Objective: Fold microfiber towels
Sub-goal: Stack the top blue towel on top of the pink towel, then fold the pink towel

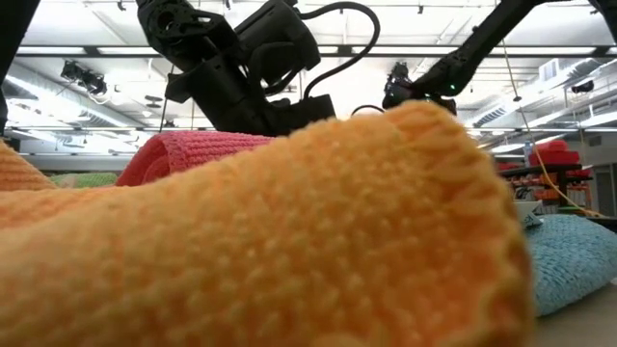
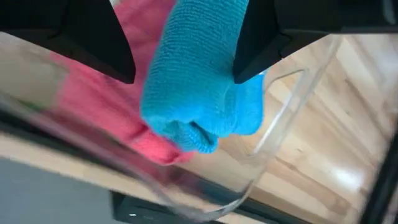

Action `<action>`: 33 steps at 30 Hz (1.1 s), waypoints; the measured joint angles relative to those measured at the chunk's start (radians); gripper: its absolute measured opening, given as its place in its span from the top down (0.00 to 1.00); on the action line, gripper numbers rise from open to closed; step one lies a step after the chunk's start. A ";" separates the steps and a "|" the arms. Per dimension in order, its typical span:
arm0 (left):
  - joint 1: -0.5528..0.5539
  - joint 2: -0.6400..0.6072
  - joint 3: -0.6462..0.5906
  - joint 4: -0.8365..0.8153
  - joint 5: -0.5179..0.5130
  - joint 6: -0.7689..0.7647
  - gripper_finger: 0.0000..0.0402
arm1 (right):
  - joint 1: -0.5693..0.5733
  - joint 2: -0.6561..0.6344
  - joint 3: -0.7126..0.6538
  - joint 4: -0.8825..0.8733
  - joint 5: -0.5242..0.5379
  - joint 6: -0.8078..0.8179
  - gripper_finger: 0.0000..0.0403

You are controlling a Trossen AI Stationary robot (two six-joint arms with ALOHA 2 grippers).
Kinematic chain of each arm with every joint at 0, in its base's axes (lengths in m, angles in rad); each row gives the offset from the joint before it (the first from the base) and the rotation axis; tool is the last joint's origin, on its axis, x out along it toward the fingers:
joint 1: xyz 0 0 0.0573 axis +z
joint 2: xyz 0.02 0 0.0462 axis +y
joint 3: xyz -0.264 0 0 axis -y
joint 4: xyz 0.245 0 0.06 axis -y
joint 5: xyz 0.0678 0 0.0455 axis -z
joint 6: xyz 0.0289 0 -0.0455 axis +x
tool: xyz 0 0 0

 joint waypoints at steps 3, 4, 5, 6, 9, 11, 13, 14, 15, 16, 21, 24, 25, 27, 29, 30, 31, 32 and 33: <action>0.000 0.000 0.000 -0.001 0.000 0.000 0.57 | -0.001 0.000 0.048 -0.088 0.007 -0.022 0.28; 0.000 0.000 0.000 -0.002 0.000 0.000 0.57 | 0.000 0.000 0.063 -0.109 0.010 -0.032 0.28; 0.000 0.000 0.000 -0.004 0.000 0.000 0.57 | 0.000 0.000 0.074 -0.124 0.020 -0.039 0.28; 0.000 0.000 0.000 -0.005 0.000 0.000 0.57 | 0.001 0.000 0.082 -0.135 0.025 -0.044 0.28; 0.000 0.000 0.000 -0.006 0.000 0.001 0.57 | 0.003 0.000 0.088 -0.142 0.026 -0.045 0.28; 0.000 0.000 0.000 -0.006 0.000 0.002 0.57 | 0.016 0.000 0.087 -0.142 0.025 -0.045 0.28; 0.000 0.000 0.000 -0.006 0.000 0.002 0.57 | 0.028 0.000 0.087 -0.148 0.025 -0.057 0.28; 0.000 0.000 0.000 -0.006 0.000 0.002 0.57 | 0.030 -0.001 0.088 -0.149 0.025 -0.060 0.28; 0.000 0.000 0.000 -0.006 0.000 0.002 0.57 | 0.029 -0.004 0.089 -0.149 0.026 -0.061 0.28; 0.000 0.000 0.000 -0.007 0.000 0.001 0.57 | 0.028 -0.010 0.092 -0.149 0.032 -0.062 0.28; 0.000 0.000 0.000 -0.008 0.000 0.002 0.57 | 0.023 -0.058 0.096 -0.144 0.059 -0.065 0.28; 0.002 0.000 0.000 -0.008 0.000 0.003 0.57 | 0.025 -0.091 0.096 -0.148 0.071 -0.072 0.28; 0.002 0.000 0.000 -0.009 0.000 0.003 0.57 | 0.025 -0.103 0.096 -0.146 0.079 -0.075 0.28; 0.002 0.000 0.000 -0.008 0.000 0.003 0.57 | 0.023 -0.115 0.096 -0.147 0.086 -0.076 0.28; 0.002 0.000 0.000 -0.008 0.000 0.003 0.57 | 0.023 -0.126 0.096 -0.164 0.089 -0.075 0.28; 0.002 0.000 0.000 -0.008 0.000 0.003 0.57 | 0.024 -0.134 0.096 -0.175 0.088 -0.078 0.28; 0.002 0.000 0.000 -0.009 0.000 0.003 0.57 | 0.024 -0.144 0.096 -0.187 0.088 -0.088 0.28; 0.002 0.000 0.000 -0.009 0.000 0.004 0.57 | 0.027 -0.156 0.096 -0.204 0.087 -0.106 0.28; 0.002 0.000 0.000 -0.009 0.000 0.005 0.57 | 0.035 -0.169 0.096 -0.224 0.085 -0.130 0.28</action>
